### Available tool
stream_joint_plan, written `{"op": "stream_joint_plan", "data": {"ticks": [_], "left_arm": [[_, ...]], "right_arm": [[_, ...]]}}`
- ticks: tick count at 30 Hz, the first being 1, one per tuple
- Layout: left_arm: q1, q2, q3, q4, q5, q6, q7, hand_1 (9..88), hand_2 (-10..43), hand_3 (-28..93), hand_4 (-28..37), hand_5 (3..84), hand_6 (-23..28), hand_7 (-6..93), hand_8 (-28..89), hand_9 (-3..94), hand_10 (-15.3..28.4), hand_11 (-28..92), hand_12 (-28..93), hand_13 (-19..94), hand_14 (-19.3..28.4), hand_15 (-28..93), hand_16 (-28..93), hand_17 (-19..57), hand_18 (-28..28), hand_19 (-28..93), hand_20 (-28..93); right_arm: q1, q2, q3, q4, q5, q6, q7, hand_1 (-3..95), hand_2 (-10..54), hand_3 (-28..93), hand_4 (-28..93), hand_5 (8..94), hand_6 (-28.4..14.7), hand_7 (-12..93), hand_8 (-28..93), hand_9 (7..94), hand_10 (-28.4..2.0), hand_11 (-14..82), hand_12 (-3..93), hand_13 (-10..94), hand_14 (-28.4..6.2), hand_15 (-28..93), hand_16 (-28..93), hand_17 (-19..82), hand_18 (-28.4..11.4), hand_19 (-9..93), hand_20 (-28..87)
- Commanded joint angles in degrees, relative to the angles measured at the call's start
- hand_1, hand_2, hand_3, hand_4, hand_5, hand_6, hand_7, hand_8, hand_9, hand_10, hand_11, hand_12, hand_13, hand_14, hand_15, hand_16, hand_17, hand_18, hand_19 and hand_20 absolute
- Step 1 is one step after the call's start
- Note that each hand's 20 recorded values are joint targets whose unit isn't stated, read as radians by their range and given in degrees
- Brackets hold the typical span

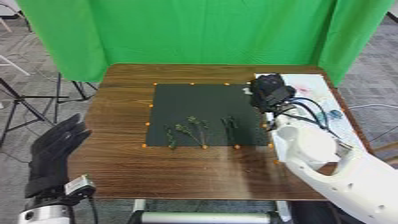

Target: Arrange flowers

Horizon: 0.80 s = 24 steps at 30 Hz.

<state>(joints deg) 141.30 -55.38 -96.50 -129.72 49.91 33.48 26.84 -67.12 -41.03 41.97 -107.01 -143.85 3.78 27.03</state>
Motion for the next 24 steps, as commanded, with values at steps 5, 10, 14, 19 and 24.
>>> {"op": "stream_joint_plan", "data": {"ticks": [5,10,14,19,24], "left_arm": [[2.80,-1.16,-1.82,-0.19,-0.37,1.09,0.67,25.3,5.0,83,-20.9,41.7,11.3,15.1,-11,35.1,20.6,40,8,26,27.3,69,-17,-9.1,21.7,60,3],[1.07,-0.75,-1.06,0.48,-0.05,0.29,0.04,25.2,5.0,83,-21.0,41.7,11.3,15.1,-11,34.7,20.3,40,8,25,27.2,68,-18,-9.2,21.6,60,3],[-0.41,-1.27,-0.31,1.07,0.37,-0.47,-0.34,25.3,5.0,83,-21.0,41.8,11.3,15.1,-11,34.6,20.2,40,8,25,27.2,67,-18,-9.2,21.6,60,3],[-1.77,-1.45,0.41,1.74,0.20,-0.92,-0.28,25.3,4.9,83,-20.8,41.8,11.3,15.0,-11,34.6,20.1,39,7,24,27.1,67,-18,-9.2,21.6,60,3],[-2.87,-1.67,0.32,2.19,0.40,-1.87,-0.69,25.4,4.9,83,-20.9,41.8,11.3,15.1,-11,34.6,20.1,39,7,24,27.1,67,-17,-9.3,21.6,60,3]], "right_arm": [[4.50,-11.65,-10.33,0.03,-5.33,2.44,-4.82,49.7,-2.4,74,-28,78.9,0.4,24,2,82.5,-8.9,23.1,25.2,78,-5.1,75,20,39,-18.6,93,-7],[6.03,-16.01,-14.47,2.75,-5.98,4.04,-5.83,49.4,-2.6,75,-28,78.9,0.6,24,2,82.6,-8.9,23.2,25.3,78,-5.1,75,20,39,-18.6,93,-7],[3.01,-20.85,-12.51,5.46,-8.53,3.26,-9.21,49.0,-2.7,75,-28,78.9,0.6,24,2,82.5,-9.0,23.5,25.5,78,-5.1,75,20,39,-18.6,93,-7],[0.78,-25.48,-11.89,8.68,-9.90,3.64,-9.67,48.6,-2.9,75,-28,78.9,0.8,24,2,82.2,-9.5,24.0,25.6,77,-5.4,75,20,38,-18.6,92,-8],[-1.00,-27.61,-11.86,10.30,-11.36,3.65,-9.85,48.3,-3.1,75,-28,79.0,1.1,24,1,81.6,-9.6,24.6,25.5,76,-5.9,73,20,37,-18.6,91,-8]]}}
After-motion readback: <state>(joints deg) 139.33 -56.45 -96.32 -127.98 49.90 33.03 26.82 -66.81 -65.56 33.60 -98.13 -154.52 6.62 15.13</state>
